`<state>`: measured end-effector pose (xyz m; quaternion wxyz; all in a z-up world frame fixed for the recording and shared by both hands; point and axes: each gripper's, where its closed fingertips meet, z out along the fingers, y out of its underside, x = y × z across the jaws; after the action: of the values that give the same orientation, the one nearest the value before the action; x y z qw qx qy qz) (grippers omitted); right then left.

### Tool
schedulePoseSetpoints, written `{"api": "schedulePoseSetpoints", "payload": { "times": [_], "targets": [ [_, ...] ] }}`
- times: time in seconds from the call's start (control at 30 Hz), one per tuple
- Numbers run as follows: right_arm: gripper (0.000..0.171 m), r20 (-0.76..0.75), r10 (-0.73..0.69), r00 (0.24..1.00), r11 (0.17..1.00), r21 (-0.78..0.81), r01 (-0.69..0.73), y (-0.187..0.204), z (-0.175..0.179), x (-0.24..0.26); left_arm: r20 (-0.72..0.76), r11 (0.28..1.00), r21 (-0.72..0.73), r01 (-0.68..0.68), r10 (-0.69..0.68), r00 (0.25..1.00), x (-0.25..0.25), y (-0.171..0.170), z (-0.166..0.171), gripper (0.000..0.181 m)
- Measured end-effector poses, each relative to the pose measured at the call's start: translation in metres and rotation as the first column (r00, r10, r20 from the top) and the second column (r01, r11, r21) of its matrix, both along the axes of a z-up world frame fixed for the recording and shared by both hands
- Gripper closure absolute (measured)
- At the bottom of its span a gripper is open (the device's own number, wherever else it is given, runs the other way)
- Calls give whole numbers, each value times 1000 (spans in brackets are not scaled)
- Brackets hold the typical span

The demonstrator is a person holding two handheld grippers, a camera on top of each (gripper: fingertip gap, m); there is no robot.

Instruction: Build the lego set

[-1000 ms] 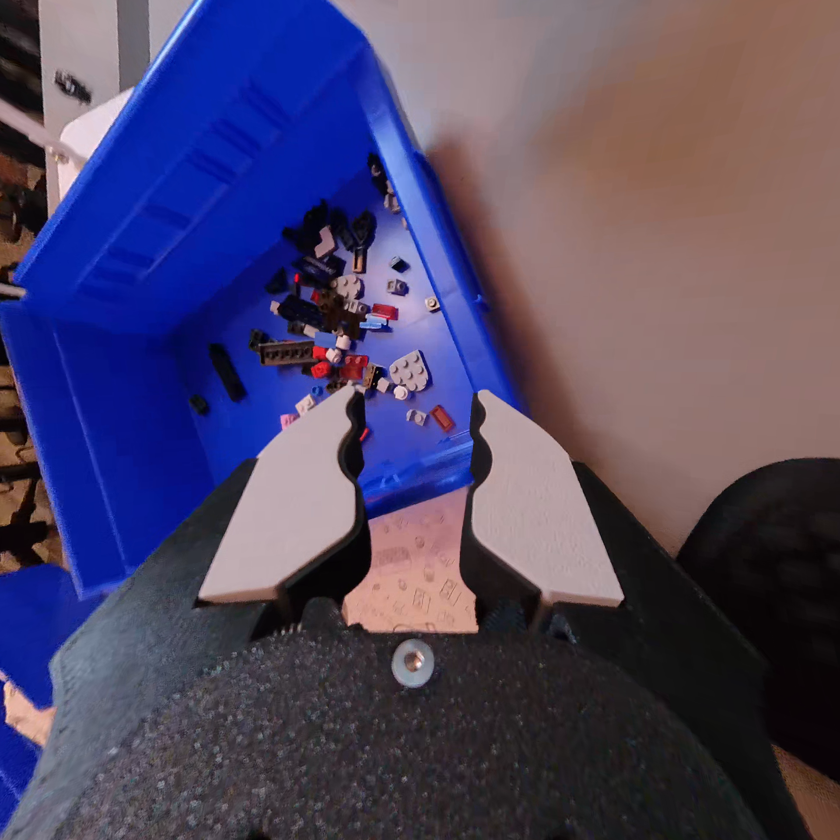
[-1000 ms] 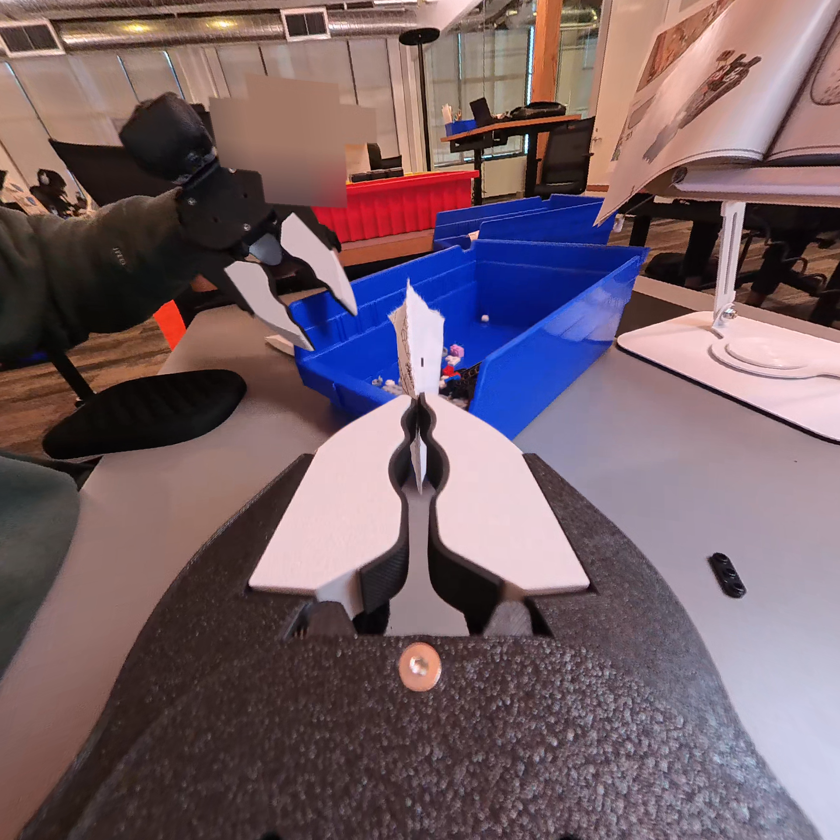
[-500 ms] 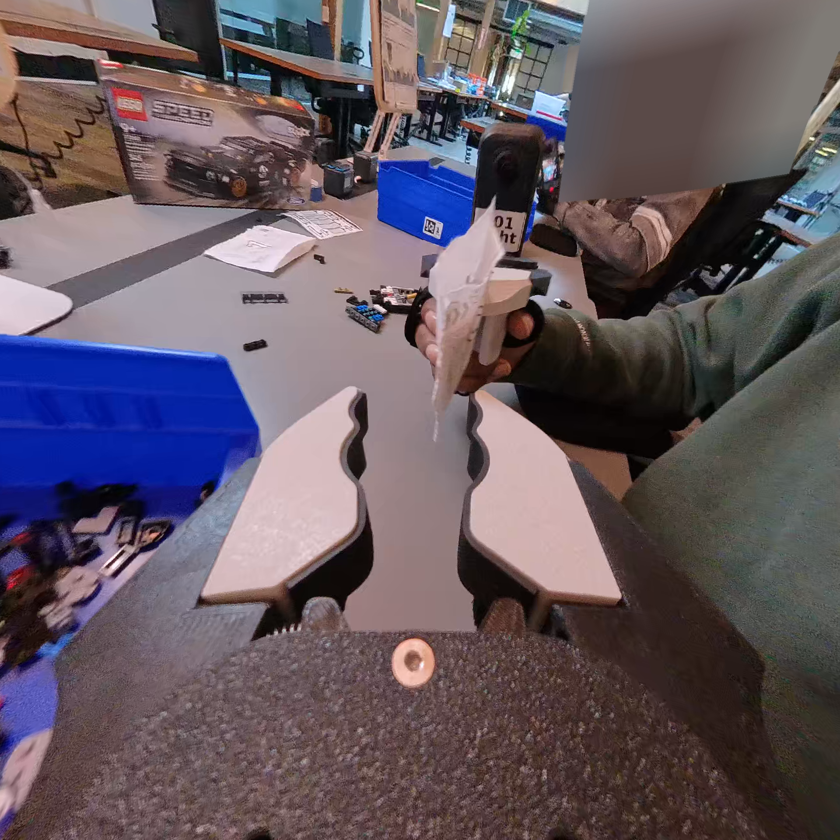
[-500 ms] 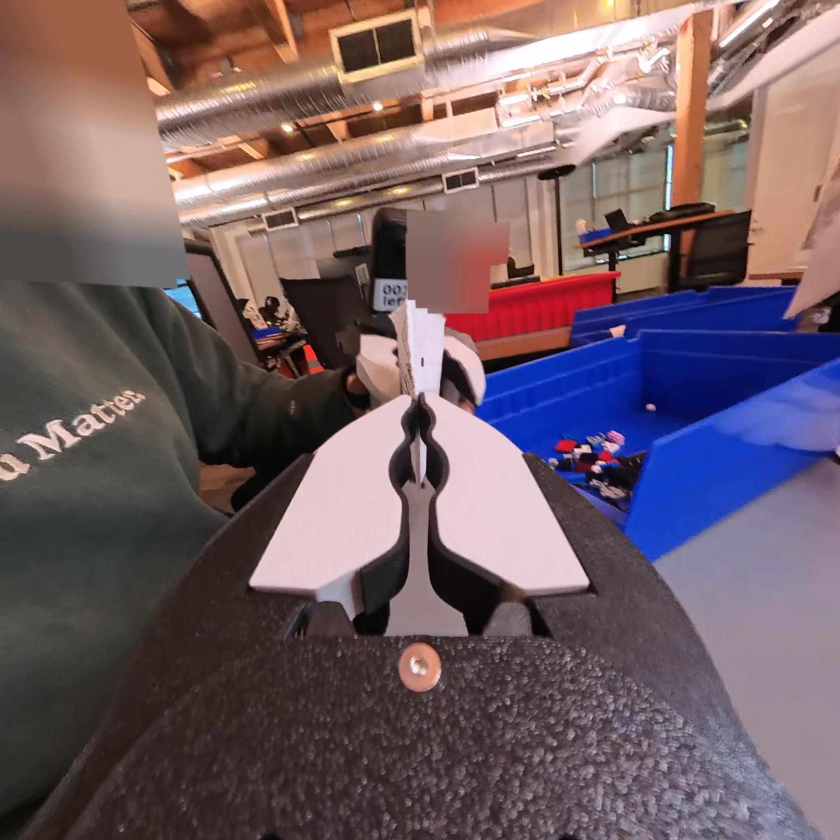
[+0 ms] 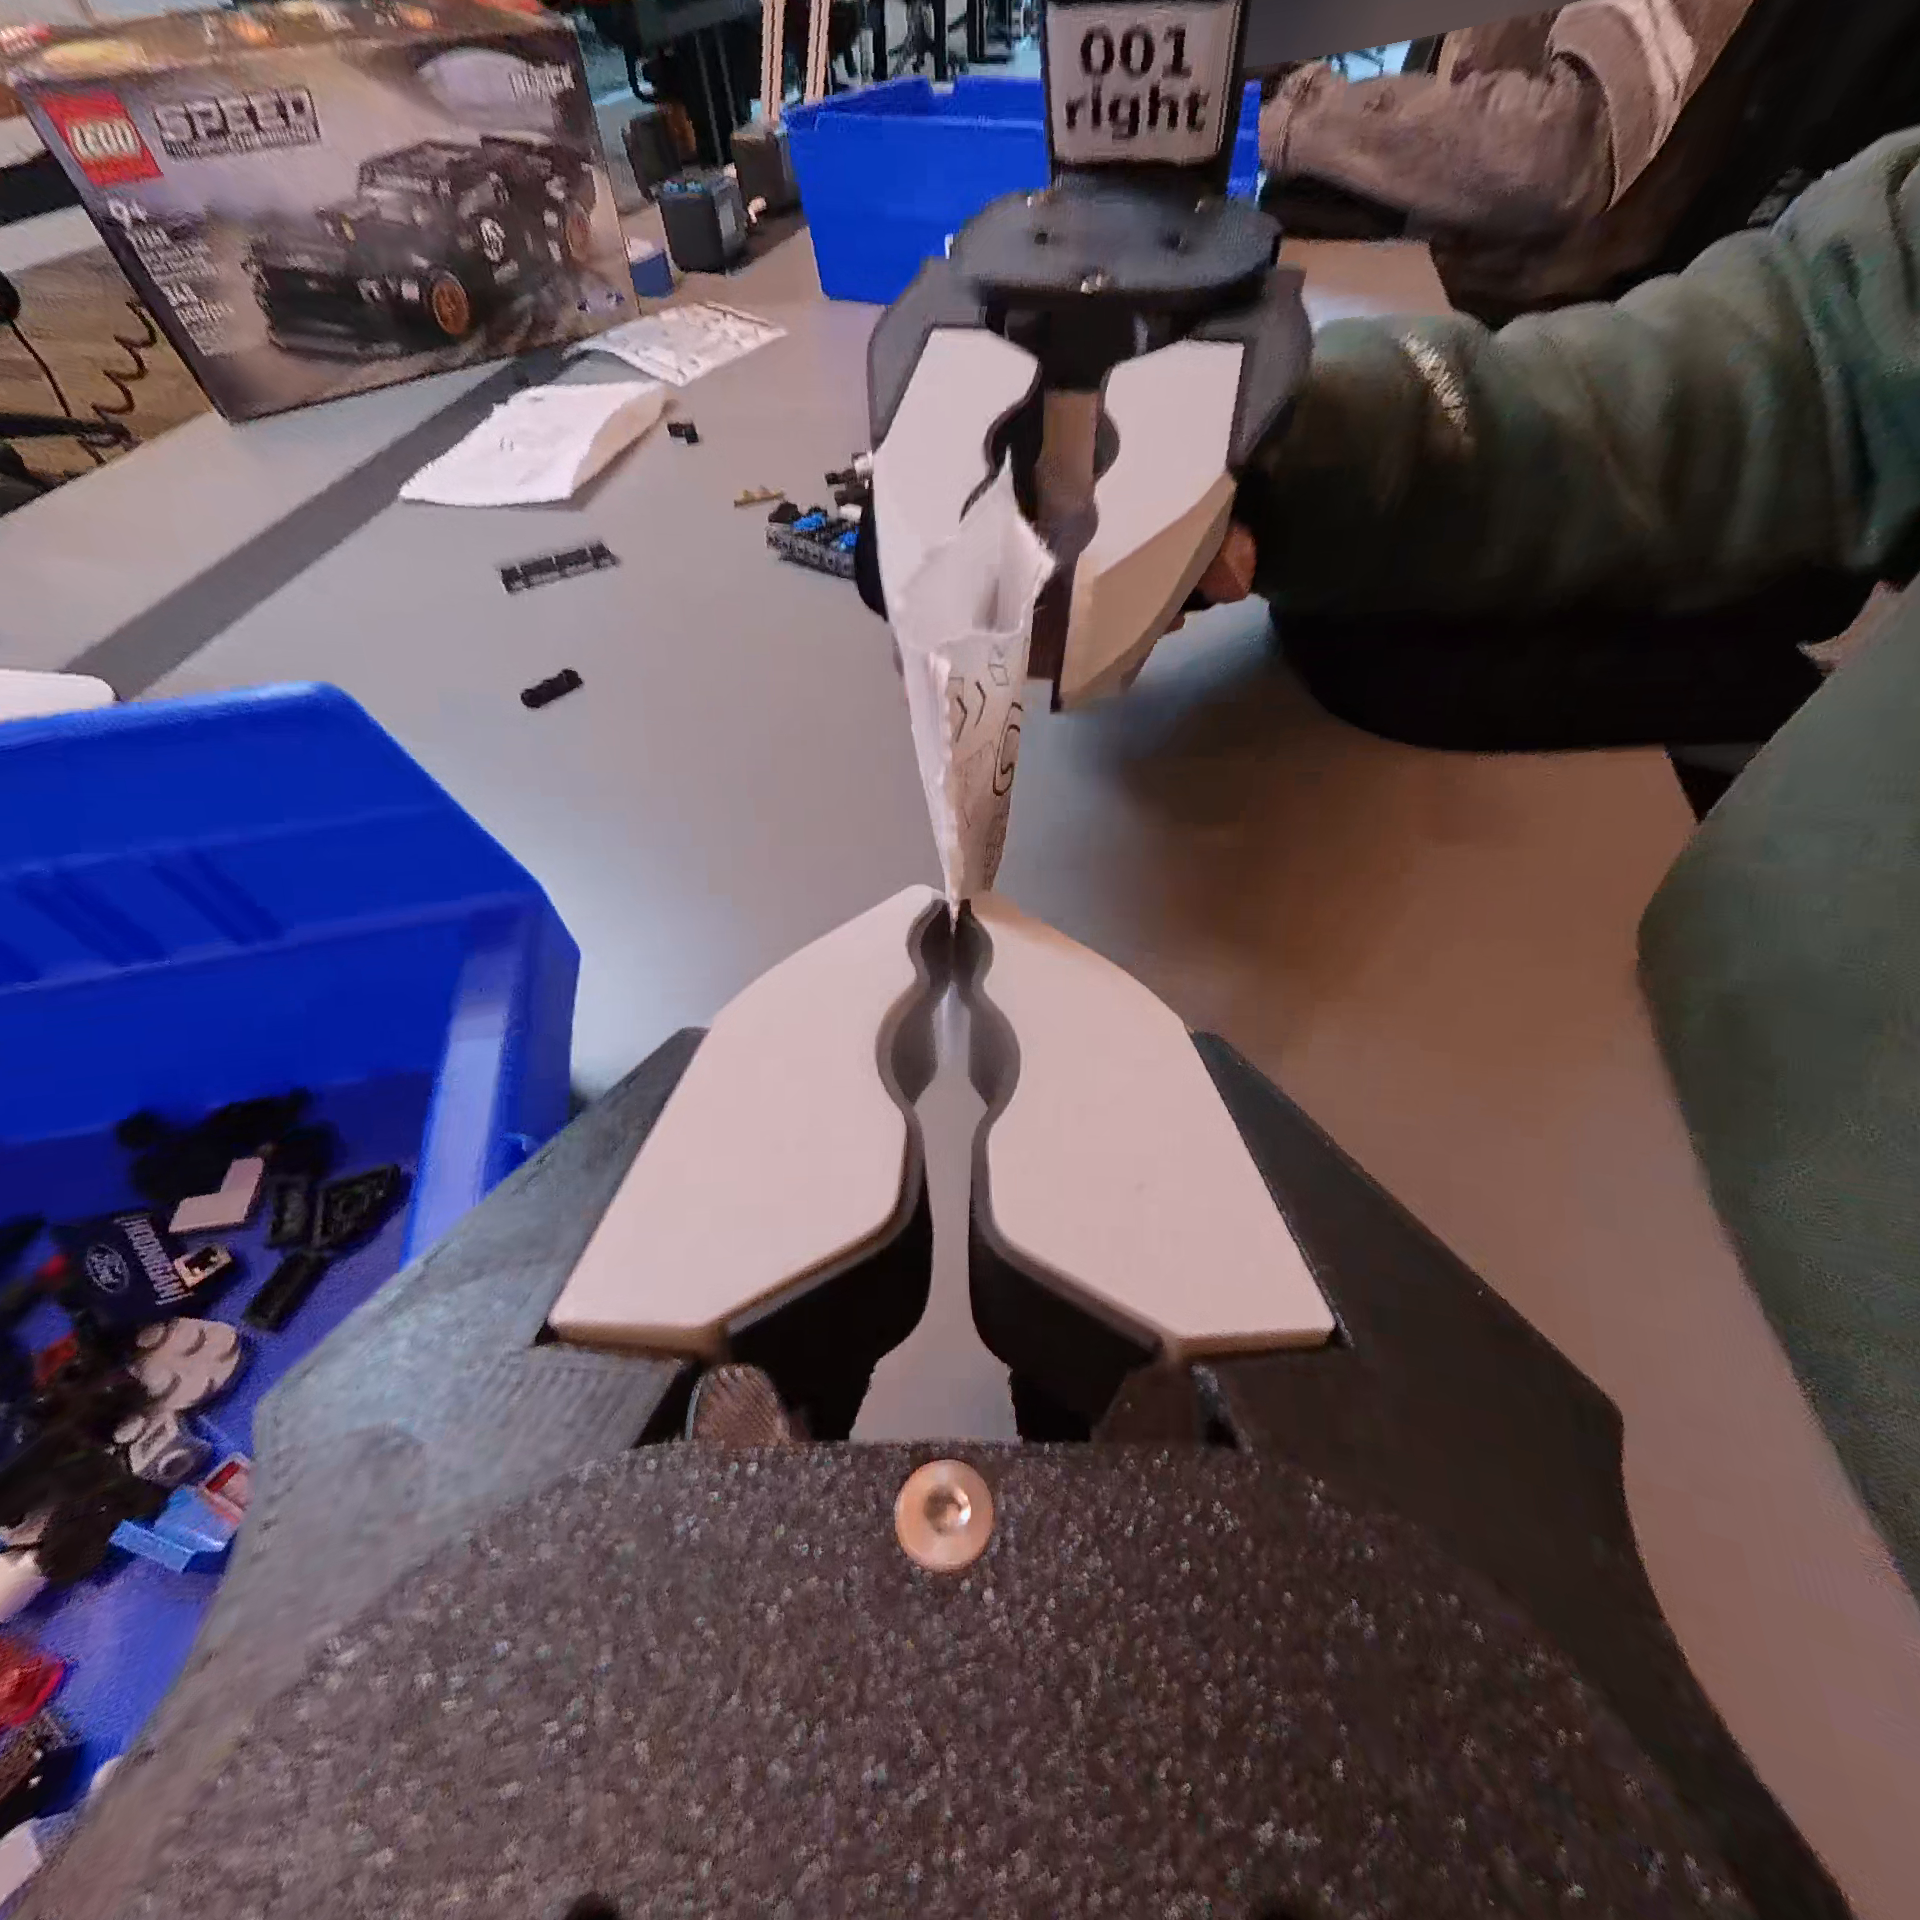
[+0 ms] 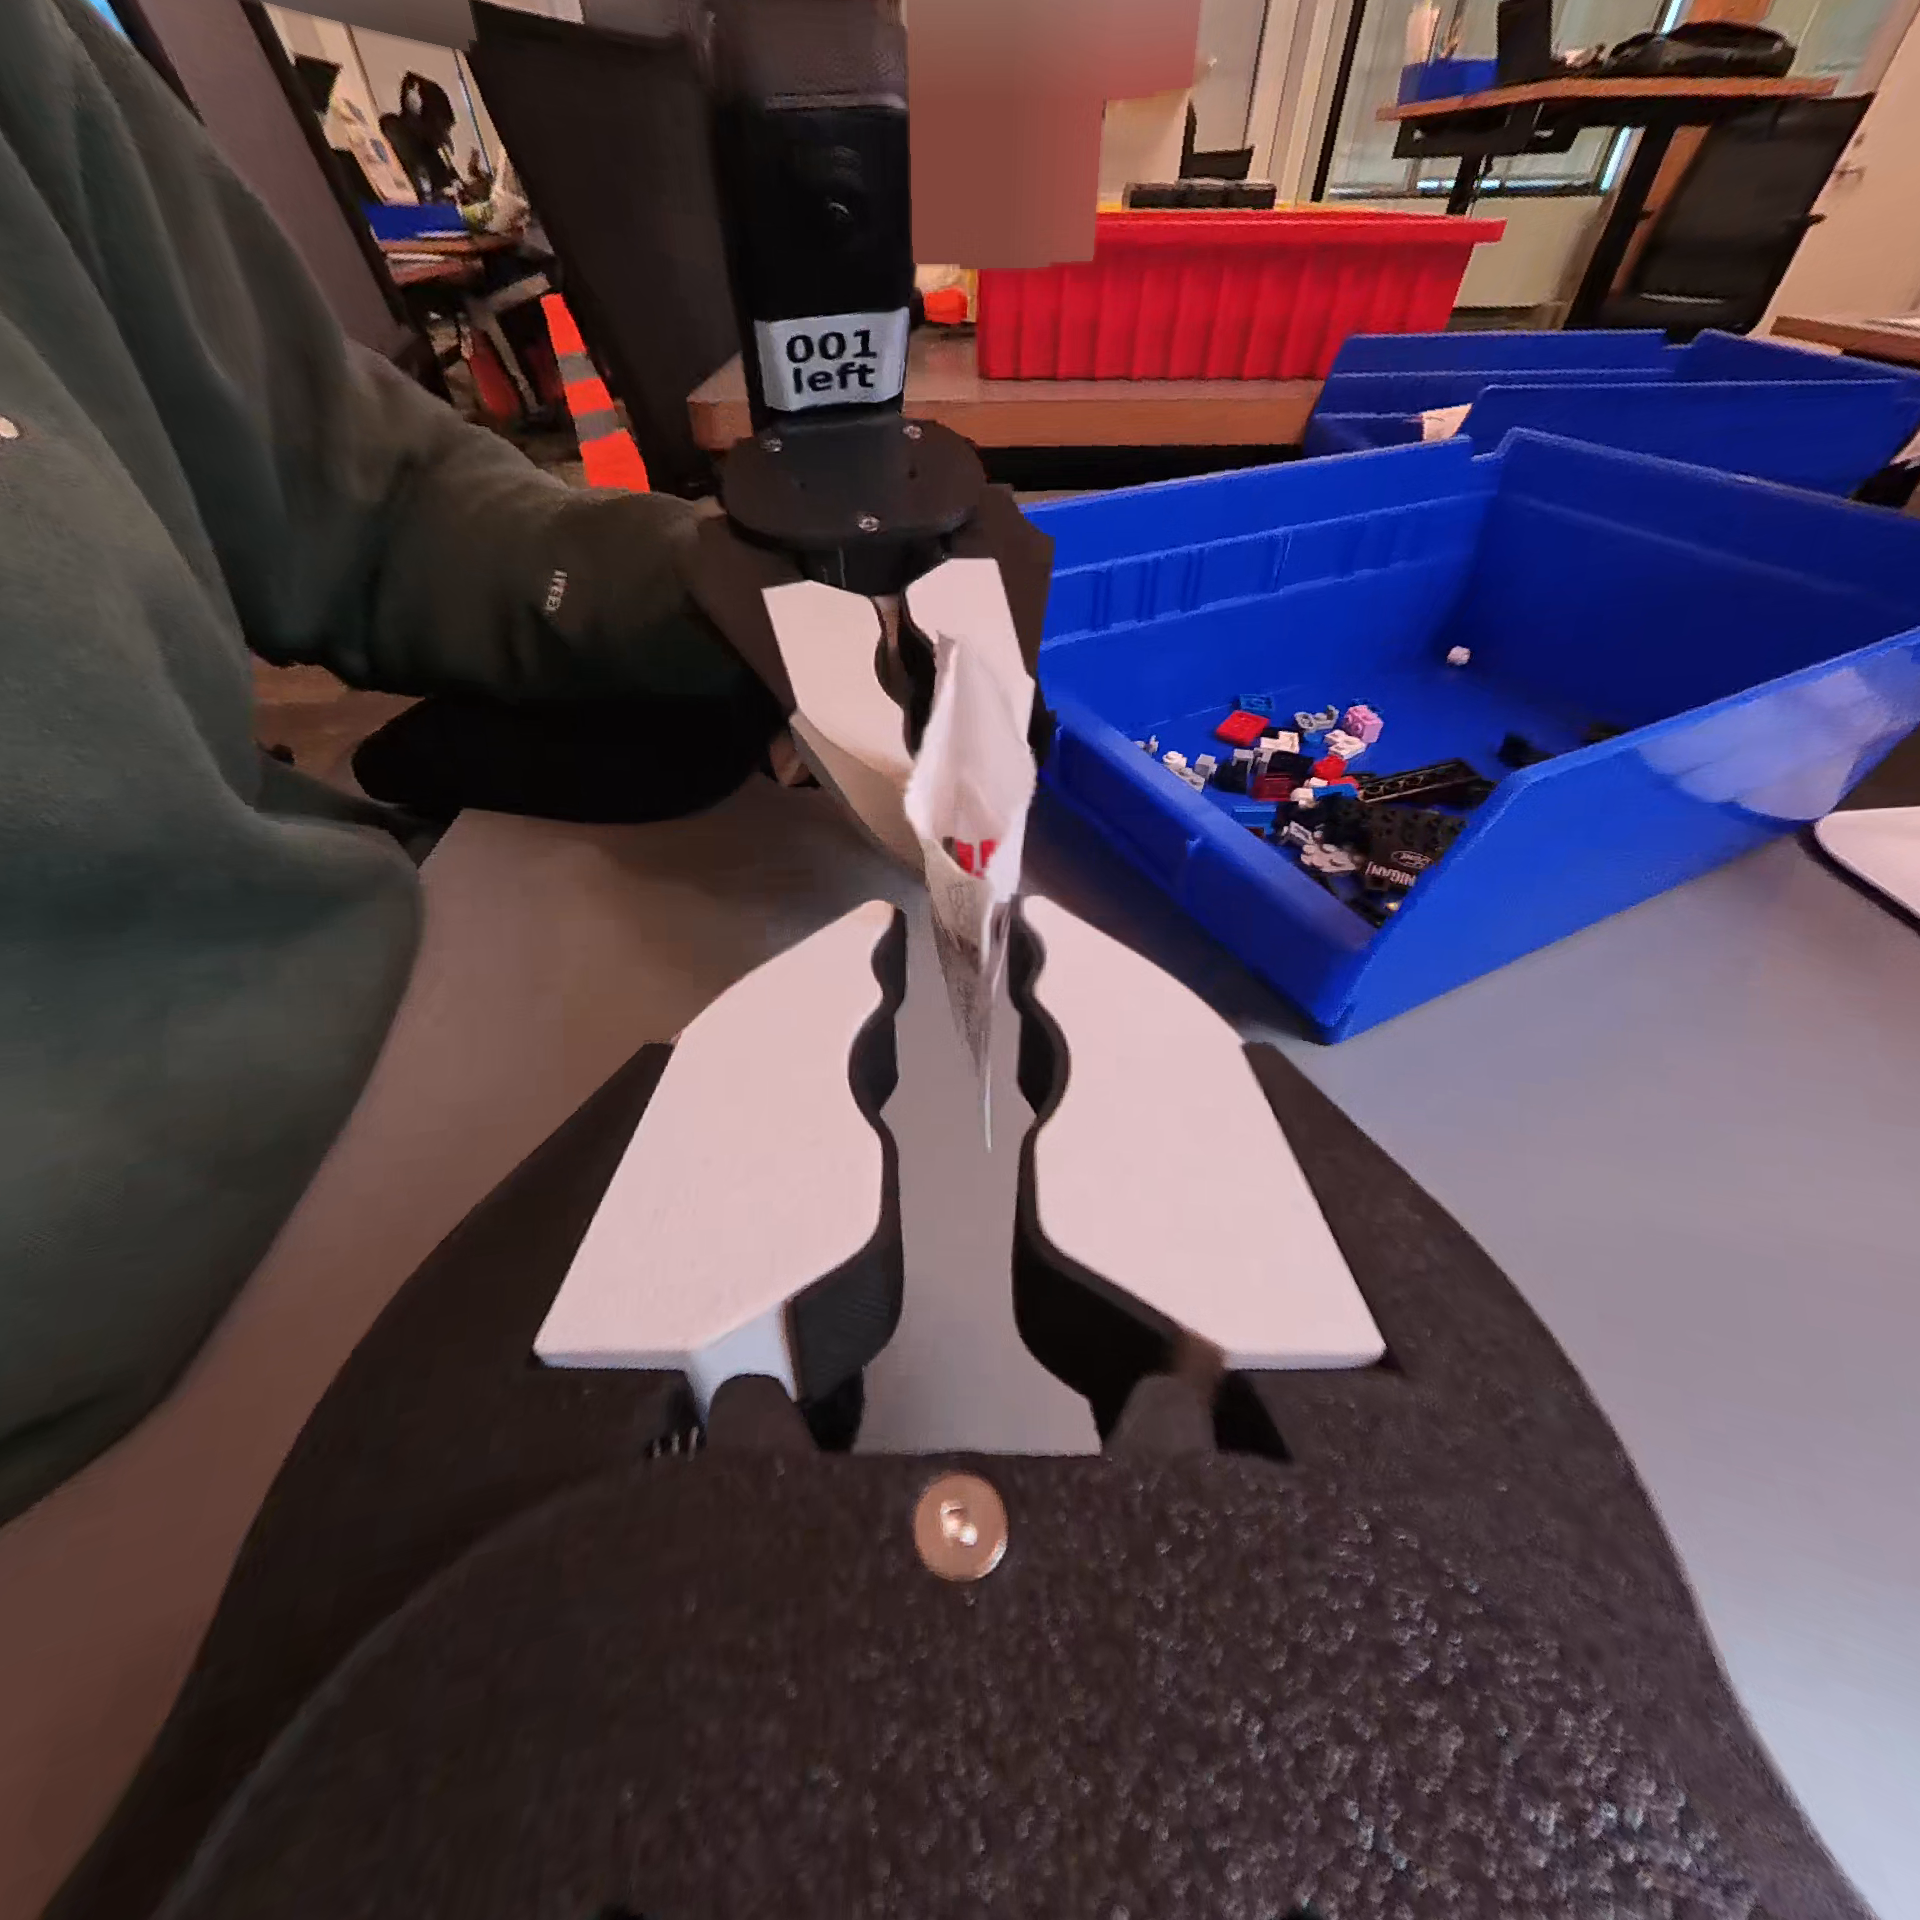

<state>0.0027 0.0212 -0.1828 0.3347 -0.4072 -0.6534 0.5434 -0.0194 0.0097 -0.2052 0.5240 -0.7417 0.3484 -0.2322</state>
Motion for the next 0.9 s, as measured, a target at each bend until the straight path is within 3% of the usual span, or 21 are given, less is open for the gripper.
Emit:
{"api": "schedulePoseSetpoints", "payload": {
  "times": [0.07,0.13,0.2,0.23,0.3,0.37,0.4,0.47,0.5,0.53,0.6,0.67,0.77,0.9],
  "targets": [
    [168,0,-23,1000,999,23,23,4,-2,0,-1,1000,-27,15,-15,1000,-3,0,-8,181],
    [171,14,-31,999,999,9,31,8,-4,0,-1,996,-81,31,-32,999,-5,0,-18,178],
    [171,52,-29,998,1000,5,29,10,-13,-1,8,996,-85,35,-35,999,-5,1,-21,153],
    [171,70,-28,997,1000,10,27,10,-17,-2,18,996,-83,41,-39,999,-4,2,-20,150],
    [171,97,-16,995,1000,28,14,7,-25,-5,26,996,-74,45,-43,999,-1,3,-18,152],
    [171,110,-11,994,998,58,5,5,-30,-7,4,997,-68,46,-46,999,-2,3,-20,178],
    [167,121,-17,993,997,77,8,5,-33,-8,-14,996,-74,53,-54,998,-3,1,-22,180],
    [150,144,-20,989,996,92,7,2,-38,-10,-50,995,-77,59,-63,997,-3,0,-27,181],
    [150,144,-10,990,995,98,-4,-1,-39,-11,-67,996,-72,61,-66,996,-3,-1,-29,181],
    [151,134,-11,991,994,113,-4,-3,-39,-12,-86,996,-66,60,-66,994,-3,0,-31,181],
    [169,125,-12,992,988,157,-7,-6,-39,-13,-116,997,-49,62,-68,991,-2,0,-33,181],
    [171,112,-27,993,977,214,3,-5,-40,-13,-127,996,-31,78,-81,989,-2,-2,-33,177],
    [171,81,-36,996,956,295,11,-5,-39,-14,-84,994,24,107,-105,991,4,-5,-22,157],
    [171,99,9,995,942,332,-42,-15,-44,-11,-135,991,25,128,-124,983,8,-8,-28,181]
  ]
}}
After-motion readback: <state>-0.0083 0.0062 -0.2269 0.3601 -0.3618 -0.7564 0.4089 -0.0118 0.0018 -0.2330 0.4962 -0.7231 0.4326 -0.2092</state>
